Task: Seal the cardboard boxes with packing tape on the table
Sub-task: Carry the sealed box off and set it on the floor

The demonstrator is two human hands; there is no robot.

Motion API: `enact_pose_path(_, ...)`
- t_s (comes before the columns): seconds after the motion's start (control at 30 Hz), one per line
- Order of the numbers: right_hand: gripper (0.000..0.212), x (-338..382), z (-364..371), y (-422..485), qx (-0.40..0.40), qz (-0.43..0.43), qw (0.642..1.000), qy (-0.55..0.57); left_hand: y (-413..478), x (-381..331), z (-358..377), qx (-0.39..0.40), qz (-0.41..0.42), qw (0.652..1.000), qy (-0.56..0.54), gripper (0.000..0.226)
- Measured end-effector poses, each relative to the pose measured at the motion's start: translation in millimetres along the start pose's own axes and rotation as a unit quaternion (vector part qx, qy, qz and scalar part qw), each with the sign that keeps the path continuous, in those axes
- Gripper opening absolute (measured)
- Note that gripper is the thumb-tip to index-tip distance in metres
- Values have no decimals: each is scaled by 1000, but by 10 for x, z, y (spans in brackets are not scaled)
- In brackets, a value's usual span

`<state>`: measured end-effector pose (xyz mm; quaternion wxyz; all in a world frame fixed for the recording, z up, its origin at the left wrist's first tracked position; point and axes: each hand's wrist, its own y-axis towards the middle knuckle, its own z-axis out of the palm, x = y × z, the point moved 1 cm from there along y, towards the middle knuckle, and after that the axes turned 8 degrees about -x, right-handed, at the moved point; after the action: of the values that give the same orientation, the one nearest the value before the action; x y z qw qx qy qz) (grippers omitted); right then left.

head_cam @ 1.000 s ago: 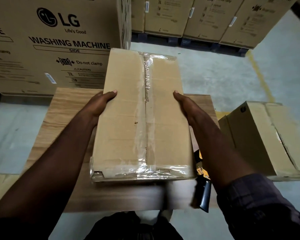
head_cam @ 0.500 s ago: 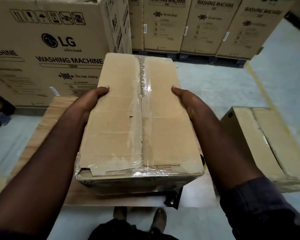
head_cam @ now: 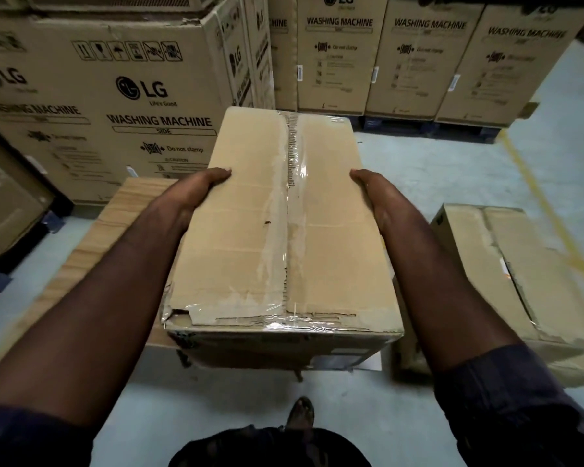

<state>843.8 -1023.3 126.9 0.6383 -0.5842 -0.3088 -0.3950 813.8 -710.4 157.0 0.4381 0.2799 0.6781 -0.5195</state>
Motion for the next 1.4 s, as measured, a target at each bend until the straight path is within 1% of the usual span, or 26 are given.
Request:
enact_pose_path(0.03,43,4,-43,-4,-6,14,1000,2,-110,42,49,0,3,1000,-3,19)
enact_pose_path(0.1,47,-39,-202,27,-20,-6,1000,8,-320,131,135,1,13,1000,-6,19)
enact_pose_path(0.13,49,-91,-312,4,-32,-6,999,-9,-406,179,167,0,20,1000,-6,19)
enact_pose_path(0.2,52,-214,-528,-186,-45,-7,998,-33,-603,302,247,4,27,1000,-9,19)
enact_pose_path(0.3,56,-367,-852,-405,-67,-8,997,-38,-919,469,376,14,32,999,-14,18)
enact_pose_path(0.4,46,-573,-1167,-650,-78,-8,996,-37,-1237,666,499,22,27,999,-18,19)
enact_pose_path(0.5,45,-767,-1338,-920,-77,0,996,-35,-1599,843,589,19,16,1000,-17,19)
enact_pose_path(0.6,29,-874,-1499,-1197,-113,-41,992,-39,-1878,961,701,19,18,1000,-15,19)
enact_pose_path(0.67,23,-909,-1598,-1349,-119,-39,991,-39,-2008,1024,807,21,17,1000,-10,19)
enact_pose_path(0.73,22,-947,-1789,-1470,-111,-27,993,-24,-2147,1098,957,15,12,1000,-1,18)
enact_pose_path(0.77,25,-952,-1929,-1517,-104,-20,994,-18,-2214,1126,1041,18,15,1000,-3,18)
enact_pose_path(0.8,29,-952,-2031,-1588,-100,-13,995,-18,-2249,1157,1096,19,20,1000,-11,24)
enact_pose_path(0.83,32,-942,-2124,-1638,-95,-4,995,-15,-2252,1195,1155,9,23,1000,-14,41)
enact_pose_path(0.87,33,-933,-2256,-1706,-95,2,995,-12,-2256,1240,1256,-1,19,1000,-3,62)
enact_pose_path(0.9,33,-916,-2342,-1724,-99,6,995,-12,-2311,1260,1359,0,13,1000,4,68)
enact_pose_path(0.93,32,-890,-2472,-1762,-109,8,994,-16,-2352,1286,1527,5,15,1000,10,54)
enact_pose_path(0.97,32,-855,-2580,-1768,-119,9,993,-25,-2447,1285,1676,17,18,1000,17,32)
enact_pose_path(1.0,30,-818,-2691,-1773,-128,11,991,-34,-2505,1309,1818,26,18,999,21,22)
enact_pose_path(1.07,27,-761,-2986,-1788,-146,10,988,-46,-2627,1341,2157,16,16,999,36,21)
enact_pose_path(1.2,31,-744,-3759,-1858,-159,13,985,-58,-2749,1468,2893,31,10,999,35,23)
enact_pose_path(1.33,31,-703,-4647,-1915,-177,27,981,-69,-2971,1633,3716,57,1,997,46,33)
enact_pose_path(1.4,32,-655,-5139,-1958,-189,34,979,-67,-3082,1726,4174,57,3,997,49,39)
